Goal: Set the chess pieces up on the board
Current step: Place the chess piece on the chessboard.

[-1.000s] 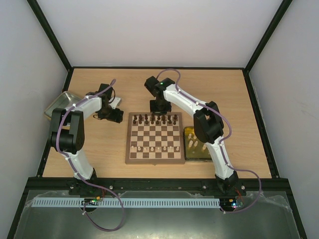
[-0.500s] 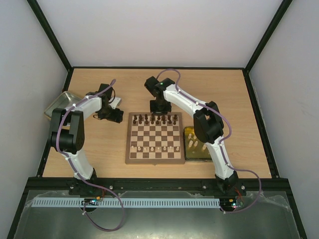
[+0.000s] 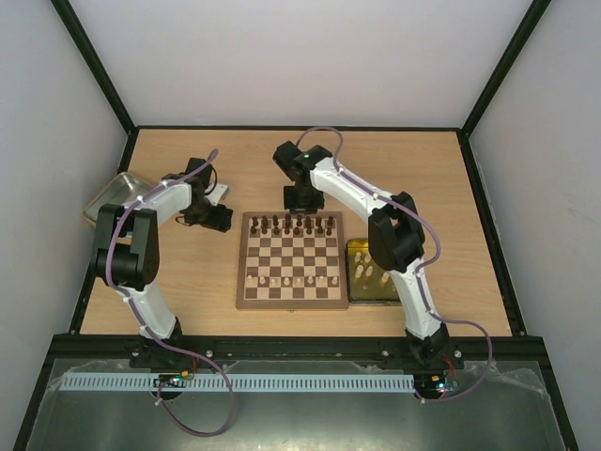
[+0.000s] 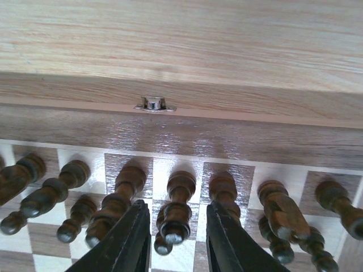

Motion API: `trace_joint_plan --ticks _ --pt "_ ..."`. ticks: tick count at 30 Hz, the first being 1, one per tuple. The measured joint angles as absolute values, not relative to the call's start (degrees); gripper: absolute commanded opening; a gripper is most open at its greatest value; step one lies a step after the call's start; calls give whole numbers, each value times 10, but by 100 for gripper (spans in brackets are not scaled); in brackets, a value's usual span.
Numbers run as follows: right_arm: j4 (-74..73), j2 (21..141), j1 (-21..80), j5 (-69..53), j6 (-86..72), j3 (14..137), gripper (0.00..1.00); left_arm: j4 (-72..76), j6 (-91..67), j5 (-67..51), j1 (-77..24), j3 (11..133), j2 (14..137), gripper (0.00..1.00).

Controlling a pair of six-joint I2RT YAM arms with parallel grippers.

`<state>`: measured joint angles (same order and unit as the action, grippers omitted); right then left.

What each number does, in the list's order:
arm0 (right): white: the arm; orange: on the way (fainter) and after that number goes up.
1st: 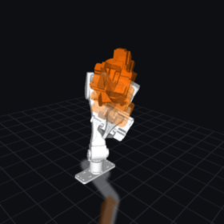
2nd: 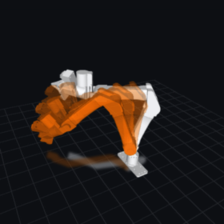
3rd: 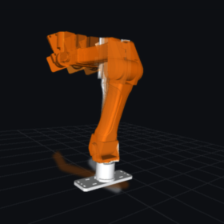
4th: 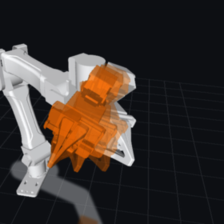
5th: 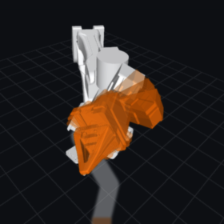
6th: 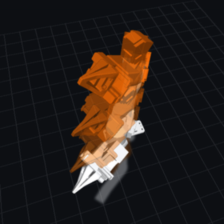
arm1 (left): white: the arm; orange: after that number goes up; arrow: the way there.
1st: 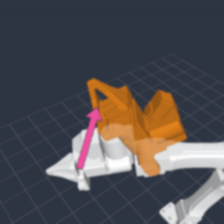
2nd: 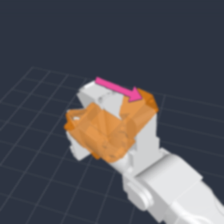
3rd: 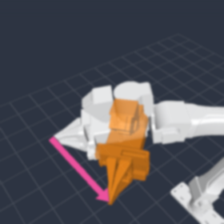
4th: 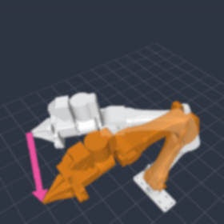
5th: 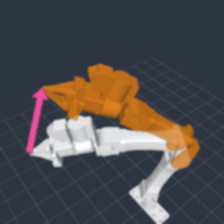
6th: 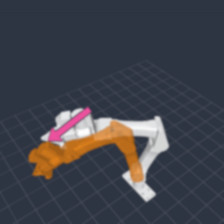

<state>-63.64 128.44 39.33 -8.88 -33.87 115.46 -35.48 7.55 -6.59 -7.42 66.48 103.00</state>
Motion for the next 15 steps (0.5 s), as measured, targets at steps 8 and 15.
trace_joint_plan --ticks 8,15 --pt "-609 1169 371 -62 -352 1077 36 -356 76 -66 -74 665 1030 84" --pt "-579 961 295 -32 -367 853 48 -383 109 -48 -73 668 1002 85"
